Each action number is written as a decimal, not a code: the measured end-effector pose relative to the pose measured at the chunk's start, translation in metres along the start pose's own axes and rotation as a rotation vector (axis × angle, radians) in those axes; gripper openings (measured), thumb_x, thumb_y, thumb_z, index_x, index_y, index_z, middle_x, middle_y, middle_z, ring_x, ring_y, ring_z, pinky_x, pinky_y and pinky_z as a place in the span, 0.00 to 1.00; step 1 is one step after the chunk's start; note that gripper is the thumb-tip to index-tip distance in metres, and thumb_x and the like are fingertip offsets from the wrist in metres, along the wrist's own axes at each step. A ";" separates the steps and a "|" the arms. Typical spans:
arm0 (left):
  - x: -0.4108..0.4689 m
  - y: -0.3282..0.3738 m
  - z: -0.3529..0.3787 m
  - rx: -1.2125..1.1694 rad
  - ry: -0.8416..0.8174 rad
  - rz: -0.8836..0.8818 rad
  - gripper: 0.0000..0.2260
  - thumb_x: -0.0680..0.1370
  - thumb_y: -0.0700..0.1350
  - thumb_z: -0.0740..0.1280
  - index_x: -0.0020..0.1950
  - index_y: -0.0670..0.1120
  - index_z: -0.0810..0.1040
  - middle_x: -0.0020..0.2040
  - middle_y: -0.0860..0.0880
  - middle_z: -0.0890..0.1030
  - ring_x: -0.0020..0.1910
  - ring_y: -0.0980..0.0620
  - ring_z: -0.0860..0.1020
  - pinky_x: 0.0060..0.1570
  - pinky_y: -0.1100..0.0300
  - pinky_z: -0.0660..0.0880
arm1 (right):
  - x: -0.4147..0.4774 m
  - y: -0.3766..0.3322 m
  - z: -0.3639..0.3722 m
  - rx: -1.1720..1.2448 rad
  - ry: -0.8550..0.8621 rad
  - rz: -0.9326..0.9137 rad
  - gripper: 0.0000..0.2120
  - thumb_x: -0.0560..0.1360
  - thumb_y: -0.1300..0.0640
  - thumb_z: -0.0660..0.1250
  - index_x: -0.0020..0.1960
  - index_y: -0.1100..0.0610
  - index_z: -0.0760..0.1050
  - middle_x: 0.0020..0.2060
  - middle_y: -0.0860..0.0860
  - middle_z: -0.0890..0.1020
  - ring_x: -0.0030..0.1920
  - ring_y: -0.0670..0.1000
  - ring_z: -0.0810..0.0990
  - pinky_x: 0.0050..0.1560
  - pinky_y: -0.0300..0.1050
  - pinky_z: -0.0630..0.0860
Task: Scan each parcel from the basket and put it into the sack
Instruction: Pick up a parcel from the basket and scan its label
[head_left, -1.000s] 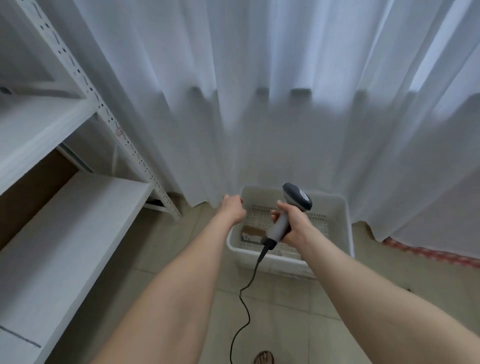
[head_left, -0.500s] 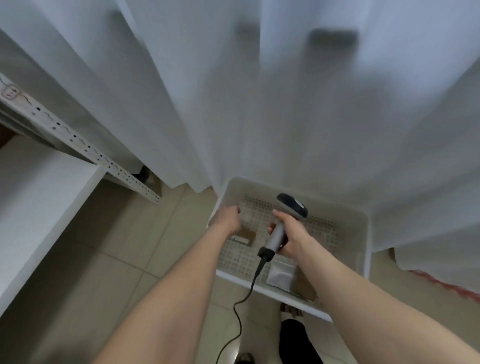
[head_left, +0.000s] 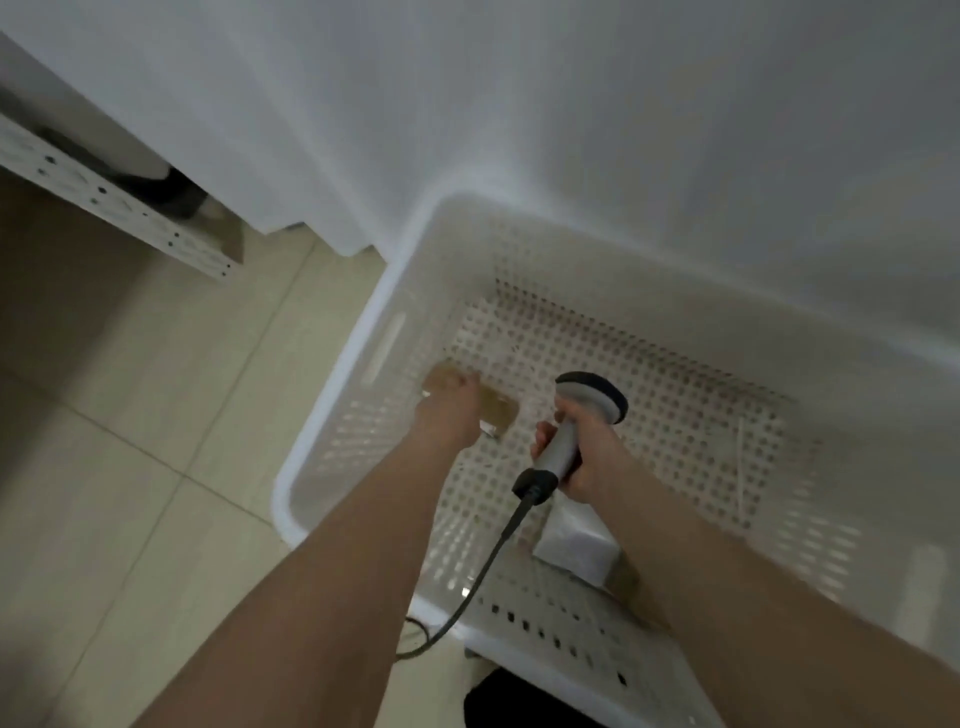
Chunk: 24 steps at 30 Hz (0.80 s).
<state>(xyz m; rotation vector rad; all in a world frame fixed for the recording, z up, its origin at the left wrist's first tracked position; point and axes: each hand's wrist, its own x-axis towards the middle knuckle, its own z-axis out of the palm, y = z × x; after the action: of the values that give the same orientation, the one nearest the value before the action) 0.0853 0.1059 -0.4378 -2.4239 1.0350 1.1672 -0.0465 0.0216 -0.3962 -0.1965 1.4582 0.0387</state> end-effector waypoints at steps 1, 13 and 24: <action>0.016 0.000 0.013 0.046 0.033 0.024 0.35 0.77 0.36 0.64 0.78 0.45 0.48 0.75 0.41 0.59 0.70 0.42 0.66 0.58 0.48 0.74 | 0.017 0.002 -0.003 0.013 -0.003 0.015 0.10 0.78 0.55 0.68 0.44 0.61 0.73 0.34 0.56 0.77 0.32 0.52 0.75 0.38 0.46 0.76; 0.078 0.010 0.056 0.102 0.097 -0.085 0.24 0.78 0.50 0.63 0.71 0.45 0.62 0.67 0.43 0.67 0.66 0.43 0.69 0.67 0.43 0.63 | 0.082 0.007 -0.044 0.100 -0.014 0.036 0.12 0.77 0.55 0.70 0.55 0.60 0.74 0.36 0.55 0.78 0.36 0.51 0.77 0.41 0.49 0.79; -0.100 0.033 -0.111 -1.139 0.100 -0.144 0.19 0.81 0.48 0.61 0.70 0.43 0.67 0.64 0.42 0.76 0.61 0.42 0.76 0.62 0.46 0.73 | -0.128 -0.022 -0.003 -0.018 -0.021 -0.216 0.09 0.76 0.58 0.70 0.53 0.61 0.76 0.37 0.55 0.80 0.34 0.51 0.78 0.35 0.43 0.76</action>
<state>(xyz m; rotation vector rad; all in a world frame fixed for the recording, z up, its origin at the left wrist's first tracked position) 0.0840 0.0755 -0.2879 -3.2817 0.1284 1.9412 -0.0611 0.0117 -0.2678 -0.3663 1.4088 -0.1208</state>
